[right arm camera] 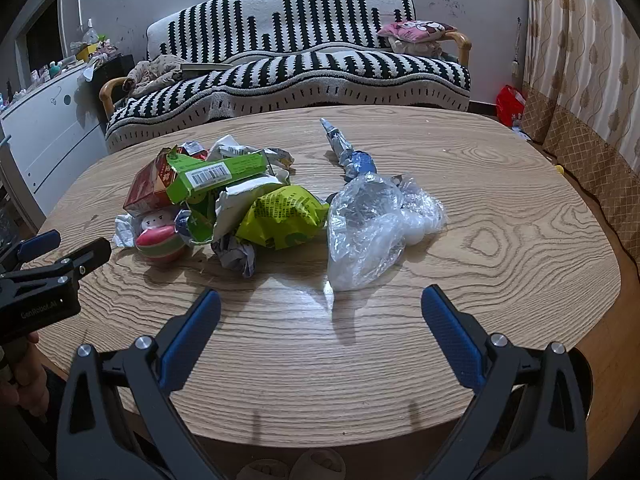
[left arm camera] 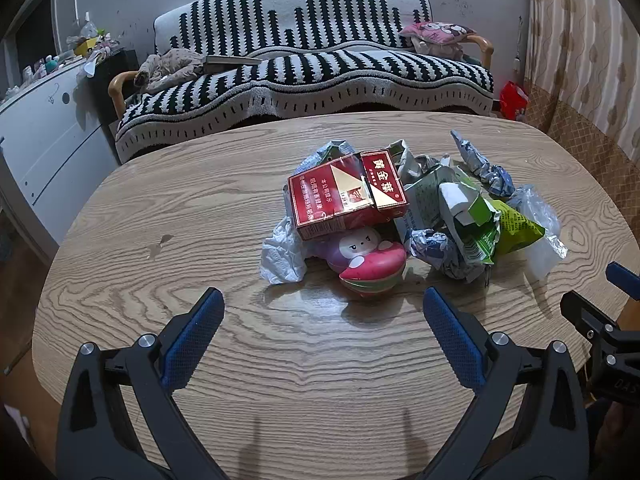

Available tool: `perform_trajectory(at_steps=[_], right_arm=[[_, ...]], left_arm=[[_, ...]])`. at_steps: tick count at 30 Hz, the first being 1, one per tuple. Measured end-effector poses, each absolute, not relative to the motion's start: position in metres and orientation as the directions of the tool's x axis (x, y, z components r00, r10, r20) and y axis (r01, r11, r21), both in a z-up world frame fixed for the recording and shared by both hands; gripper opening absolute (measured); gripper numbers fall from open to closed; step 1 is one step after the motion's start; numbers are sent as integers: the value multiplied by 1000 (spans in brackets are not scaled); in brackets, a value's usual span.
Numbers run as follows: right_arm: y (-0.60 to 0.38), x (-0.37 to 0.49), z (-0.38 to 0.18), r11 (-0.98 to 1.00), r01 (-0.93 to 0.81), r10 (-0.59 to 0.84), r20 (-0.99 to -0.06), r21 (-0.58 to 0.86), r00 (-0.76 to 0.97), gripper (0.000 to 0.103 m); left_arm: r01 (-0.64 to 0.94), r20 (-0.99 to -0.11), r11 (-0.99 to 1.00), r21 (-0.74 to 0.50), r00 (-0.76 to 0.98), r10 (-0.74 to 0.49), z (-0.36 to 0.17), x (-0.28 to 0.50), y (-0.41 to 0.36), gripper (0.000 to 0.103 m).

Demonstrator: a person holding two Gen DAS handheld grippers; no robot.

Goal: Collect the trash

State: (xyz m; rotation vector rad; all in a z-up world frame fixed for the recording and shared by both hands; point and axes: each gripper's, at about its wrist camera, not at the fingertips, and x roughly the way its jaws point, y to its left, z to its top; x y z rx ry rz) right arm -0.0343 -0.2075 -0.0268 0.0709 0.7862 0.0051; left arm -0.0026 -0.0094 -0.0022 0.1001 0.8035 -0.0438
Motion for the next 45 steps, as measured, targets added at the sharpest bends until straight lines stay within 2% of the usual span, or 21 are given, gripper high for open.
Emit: perform_trajectory(at_steps=[32, 33, 37, 45], right_arm=[[-208, -34, -27, 998, 20, 34, -711, 68, 702, 97], [-209, -34, -27, 998, 20, 34, -713, 68, 701, 97], [-221, -33, -28, 996, 39, 33, -721, 83, 692, 97], [-244, -7, -41, 983, 46, 109, -772, 176, 626, 97]], left_arm=[[52, -728, 995, 80, 686, 22, -9, -4, -5, 97], [26, -732, 996, 85, 679, 45, -9, -2, 2, 97], [4, -770, 1000, 14, 638, 8, -17, 7, 32, 97], [85, -813, 994, 71, 583, 8, -39, 38, 47, 97]])
